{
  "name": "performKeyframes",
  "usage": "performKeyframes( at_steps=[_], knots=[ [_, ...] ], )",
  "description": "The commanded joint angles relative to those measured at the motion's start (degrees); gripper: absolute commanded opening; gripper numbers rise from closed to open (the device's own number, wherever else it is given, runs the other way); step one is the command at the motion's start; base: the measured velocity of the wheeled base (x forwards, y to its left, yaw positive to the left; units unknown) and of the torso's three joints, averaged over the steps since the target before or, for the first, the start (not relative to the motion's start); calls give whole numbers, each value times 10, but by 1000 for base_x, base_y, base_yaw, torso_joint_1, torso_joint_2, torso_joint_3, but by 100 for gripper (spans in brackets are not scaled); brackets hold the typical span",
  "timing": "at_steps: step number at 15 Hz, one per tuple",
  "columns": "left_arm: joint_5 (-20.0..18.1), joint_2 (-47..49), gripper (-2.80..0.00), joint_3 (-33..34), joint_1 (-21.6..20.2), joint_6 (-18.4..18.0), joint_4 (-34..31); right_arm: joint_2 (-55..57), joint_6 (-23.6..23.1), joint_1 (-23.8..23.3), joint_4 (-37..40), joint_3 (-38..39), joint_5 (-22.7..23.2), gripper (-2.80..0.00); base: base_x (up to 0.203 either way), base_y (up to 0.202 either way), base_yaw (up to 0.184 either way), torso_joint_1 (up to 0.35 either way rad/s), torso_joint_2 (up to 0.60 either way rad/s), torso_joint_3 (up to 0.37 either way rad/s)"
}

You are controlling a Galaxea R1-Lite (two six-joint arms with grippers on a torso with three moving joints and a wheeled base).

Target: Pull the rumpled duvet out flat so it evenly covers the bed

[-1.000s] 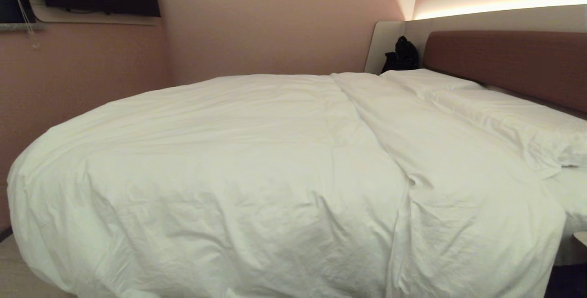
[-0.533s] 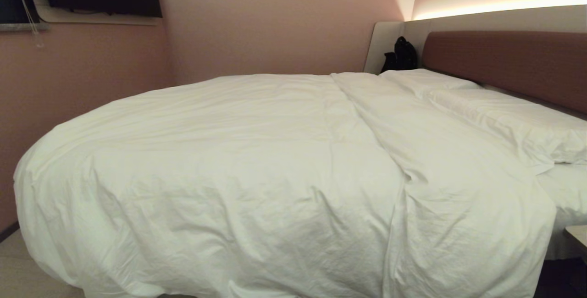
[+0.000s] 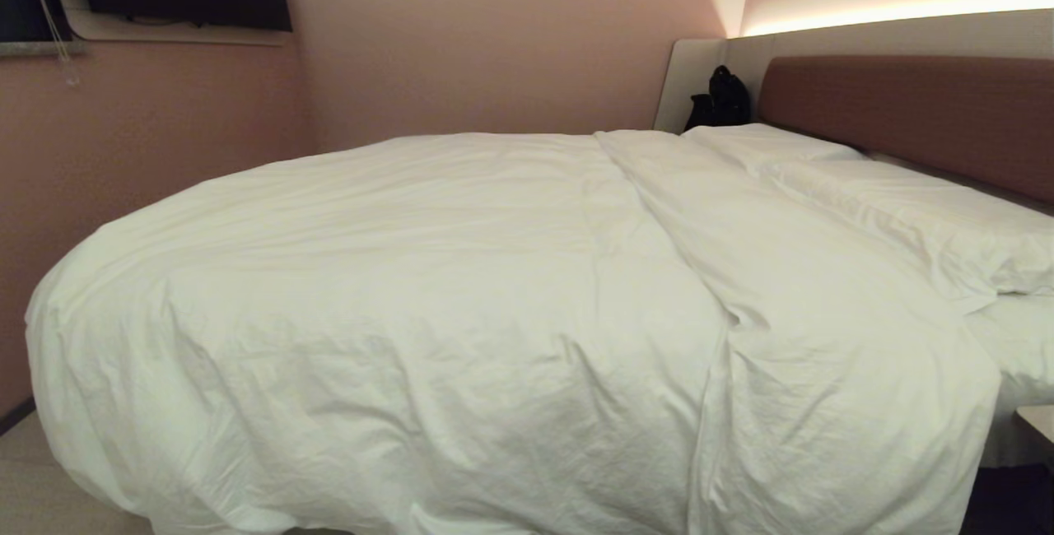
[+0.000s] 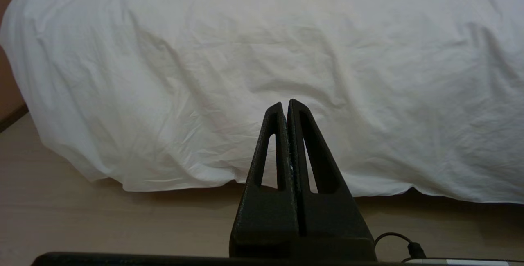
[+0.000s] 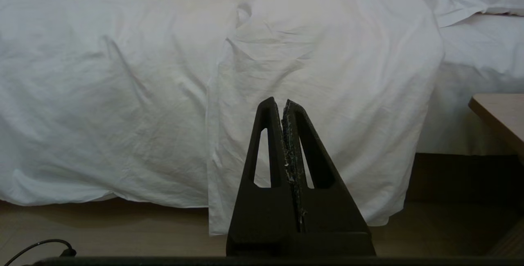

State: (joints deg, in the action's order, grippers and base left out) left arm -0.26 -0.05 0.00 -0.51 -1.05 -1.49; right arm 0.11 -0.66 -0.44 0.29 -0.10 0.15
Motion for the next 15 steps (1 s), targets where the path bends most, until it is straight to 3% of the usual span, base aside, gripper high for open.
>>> performKeyframes(
  at_steps=[1,4,15],
  knots=[
    [0,0,-280,0,0,0,0,0,0,0,0,0,0,-280,0,0,0,0,0,0],
    [0,0,-280,0,0,0,0,0,0,0,0,0,0,-280,2,80,-2,1,2,1],
    [-1,0,-280,0,0,-1,0,0,0,0,0,0,0,-280,0,196,0,3,1,3]
  ],
)
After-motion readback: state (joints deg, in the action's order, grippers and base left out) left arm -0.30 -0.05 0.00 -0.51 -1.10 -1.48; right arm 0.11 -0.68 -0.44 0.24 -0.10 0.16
